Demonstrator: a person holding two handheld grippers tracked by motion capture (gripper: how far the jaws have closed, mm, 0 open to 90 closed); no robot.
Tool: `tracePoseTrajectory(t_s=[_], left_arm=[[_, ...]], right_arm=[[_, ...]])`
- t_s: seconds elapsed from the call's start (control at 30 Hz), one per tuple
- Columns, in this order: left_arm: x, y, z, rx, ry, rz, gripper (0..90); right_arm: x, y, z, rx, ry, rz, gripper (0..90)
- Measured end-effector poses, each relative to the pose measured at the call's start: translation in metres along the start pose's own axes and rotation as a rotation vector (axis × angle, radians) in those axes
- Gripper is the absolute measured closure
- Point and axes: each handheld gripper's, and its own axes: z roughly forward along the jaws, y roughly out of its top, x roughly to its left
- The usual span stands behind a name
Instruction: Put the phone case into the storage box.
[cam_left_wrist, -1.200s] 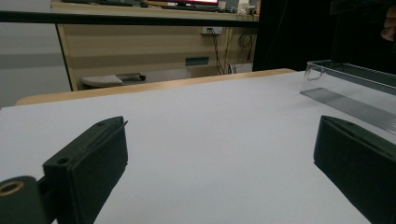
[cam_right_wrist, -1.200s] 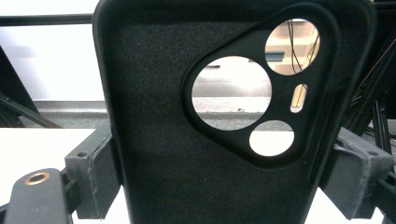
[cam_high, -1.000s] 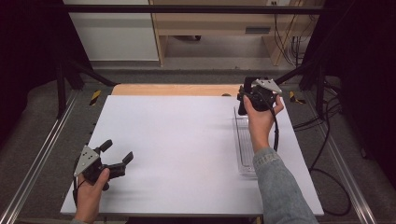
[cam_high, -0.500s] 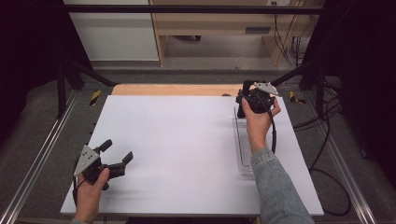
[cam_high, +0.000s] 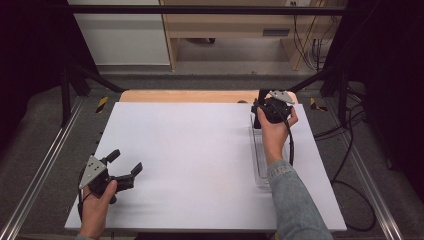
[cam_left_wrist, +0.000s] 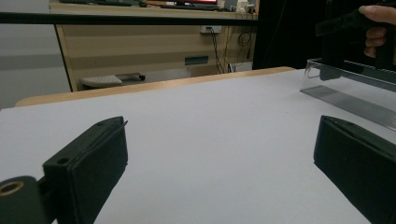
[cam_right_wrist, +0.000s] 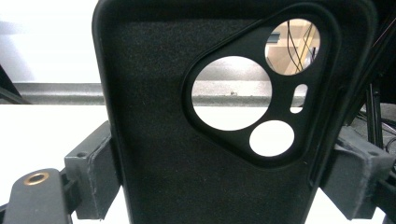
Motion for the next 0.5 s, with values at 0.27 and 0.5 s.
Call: tracePoseTrajectory(t_s=[0.27,0.5], left_arm=[[-0.0004,0.0001,0.0001,0.001,-0.004,0.005,3.2],[-0.0005,0.0001,0.0002,0.003,-0.007,0.007,3.2]], right_arm=[[0.0000,-0.0021,0.0023,0.008,-0.002,-0.005,13.2],[0.0008,-0.0049,0.0057,0.011,-0.007,-0.006,13.2]])
